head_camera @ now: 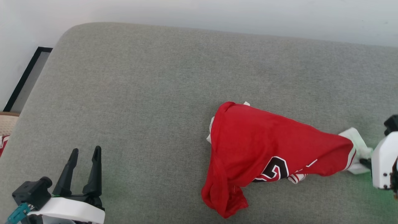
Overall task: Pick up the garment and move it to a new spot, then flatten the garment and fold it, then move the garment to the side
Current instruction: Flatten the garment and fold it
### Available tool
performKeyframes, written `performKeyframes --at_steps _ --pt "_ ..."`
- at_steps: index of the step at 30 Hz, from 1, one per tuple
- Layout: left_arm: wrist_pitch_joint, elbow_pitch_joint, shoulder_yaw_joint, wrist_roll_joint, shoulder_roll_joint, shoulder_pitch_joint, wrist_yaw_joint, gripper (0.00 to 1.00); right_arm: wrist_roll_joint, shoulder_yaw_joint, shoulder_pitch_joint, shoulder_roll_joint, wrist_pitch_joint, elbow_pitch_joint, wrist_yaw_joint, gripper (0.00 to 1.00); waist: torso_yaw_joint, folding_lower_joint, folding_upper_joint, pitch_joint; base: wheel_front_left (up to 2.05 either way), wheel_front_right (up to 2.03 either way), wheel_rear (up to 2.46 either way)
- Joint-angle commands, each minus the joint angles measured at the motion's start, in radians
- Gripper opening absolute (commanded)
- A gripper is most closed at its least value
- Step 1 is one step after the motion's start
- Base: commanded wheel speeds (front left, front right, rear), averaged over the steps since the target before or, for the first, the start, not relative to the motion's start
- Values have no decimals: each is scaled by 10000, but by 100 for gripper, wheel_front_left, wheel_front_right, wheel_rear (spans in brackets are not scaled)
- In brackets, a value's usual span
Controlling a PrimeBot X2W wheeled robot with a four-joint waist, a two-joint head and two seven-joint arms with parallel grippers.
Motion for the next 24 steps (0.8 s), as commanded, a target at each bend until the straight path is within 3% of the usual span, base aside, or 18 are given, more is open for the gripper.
performKeyframes --at_steps 1,8,9,10,11,12,19,24 --pt "-47 -21 16 146 59 6 -27 100 -116 10 392 170 223 94 -6 0 -25 0 0 -9 0 0 0" --pt "-47 -35 -42 130 148 -65 -27 100 -875 -1159 1638 1210 452 -515 -5 0 -191 0 0 -2 0 0 0" --pt "-47 -40 -60 124 167 -81 -27 100 -1086 -1301 1656 1334 291 -660 -3 18 -222 0 0 0 0 0 0" --pt "-47 -53 -83 104 181 -112 -27 100 -1237 -1423 1665 1407 184 -765 -3 63 -251 0 0 5 0 0 0" --pt "-47 -66 -99 102 219 -137 -27 100 -1366 -1538 1674 1520 94 -861 -2 85 -288 0 0 1 0 0 0" --pt "-47 -70 -122 95 264 -153 -27 100 -1505 -1621 1689 1631 20 -973 -2 100 -331 0 0 -4 0 0 0" --pt "-2 -182 -425 -171 759 -358 -27 100 -2224 -2007 1645 2123 -162 -2133 -5 100 -782 0 0 -64 0 0 0" --pt "648 -607 -775 -757 1221 -570 -27 100 -2643 -2205 1735 2419 -560 -3056 -5 100 -1144 0 0 -201 0 0 0"
